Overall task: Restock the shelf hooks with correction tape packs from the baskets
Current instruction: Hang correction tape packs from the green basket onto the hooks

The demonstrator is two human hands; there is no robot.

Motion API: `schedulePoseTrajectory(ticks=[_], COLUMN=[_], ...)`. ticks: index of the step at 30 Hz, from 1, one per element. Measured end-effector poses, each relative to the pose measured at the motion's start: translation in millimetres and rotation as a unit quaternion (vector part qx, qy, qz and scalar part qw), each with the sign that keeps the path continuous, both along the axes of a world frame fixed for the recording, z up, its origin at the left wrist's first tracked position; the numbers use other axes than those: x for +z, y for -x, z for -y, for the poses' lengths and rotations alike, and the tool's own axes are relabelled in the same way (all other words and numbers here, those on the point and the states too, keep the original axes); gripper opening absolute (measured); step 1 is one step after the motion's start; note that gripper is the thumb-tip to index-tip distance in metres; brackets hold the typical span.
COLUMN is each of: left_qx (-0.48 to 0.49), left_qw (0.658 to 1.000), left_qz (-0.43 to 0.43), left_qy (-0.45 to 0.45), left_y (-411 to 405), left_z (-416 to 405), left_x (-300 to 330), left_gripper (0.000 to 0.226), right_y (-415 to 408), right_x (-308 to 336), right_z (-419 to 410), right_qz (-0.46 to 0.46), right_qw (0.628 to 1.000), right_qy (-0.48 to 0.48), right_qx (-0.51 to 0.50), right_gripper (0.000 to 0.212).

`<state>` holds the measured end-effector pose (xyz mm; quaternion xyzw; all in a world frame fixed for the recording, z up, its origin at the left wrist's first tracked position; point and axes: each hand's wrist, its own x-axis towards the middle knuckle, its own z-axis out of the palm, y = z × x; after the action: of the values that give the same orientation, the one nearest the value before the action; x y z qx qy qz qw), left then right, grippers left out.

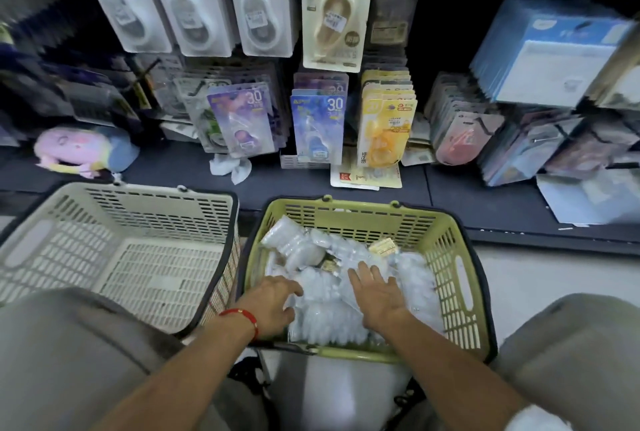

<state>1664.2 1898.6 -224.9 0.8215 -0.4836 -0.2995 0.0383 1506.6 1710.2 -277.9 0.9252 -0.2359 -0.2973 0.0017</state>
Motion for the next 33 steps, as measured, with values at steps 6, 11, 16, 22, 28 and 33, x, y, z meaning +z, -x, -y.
schedulePoseTrajectory(ticks=[6, 11, 16, 22, 28, 33], left_qx=[0.052, 0.077, 0.096, 0.162, 0.261, 0.397], left_qw=[0.998, 0.995, 0.991, 0.969, 0.901, 0.699], left_qz=[-0.023, -0.044, -0.068, -0.139, -0.286, -0.560], left_qy=[0.037, 0.046, 0.059, 0.121, 0.196, 0.201], left_y=[26.3, 39.6, 50.8, 59.0, 70.6, 80.9], left_z=[7.0, 18.4, 26.6, 36.2, 60.9, 77.3], left_x=[-3.5, -5.8, -5.4, -0.2, 12.7, 25.3], left_gripper=[0.043, 0.040, 0.040, 0.037, 0.032, 0.035], right_y=[14.9, 46.7, 65.4, 71.3, 71.3, 48.1], right_x=[-3.8, -5.2, -16.1, 7.8, 67.4, 80.3], right_z=[9.6, 48.8, 61.4, 71.9, 71.5, 30.7], right_qz=[0.093, 0.129, 0.122, 0.251, 0.448, 0.409], right_qw=[0.993, 0.919, 0.905, 0.861, 0.629, 0.551], right_qy=[-0.016, -0.057, -0.094, -0.103, -0.375, -0.599], right_qx=[-0.074, -0.367, -0.396, -0.430, -0.513, -0.413], right_gripper=[0.078, 0.082, 0.087, 0.050, 0.024, 0.029])
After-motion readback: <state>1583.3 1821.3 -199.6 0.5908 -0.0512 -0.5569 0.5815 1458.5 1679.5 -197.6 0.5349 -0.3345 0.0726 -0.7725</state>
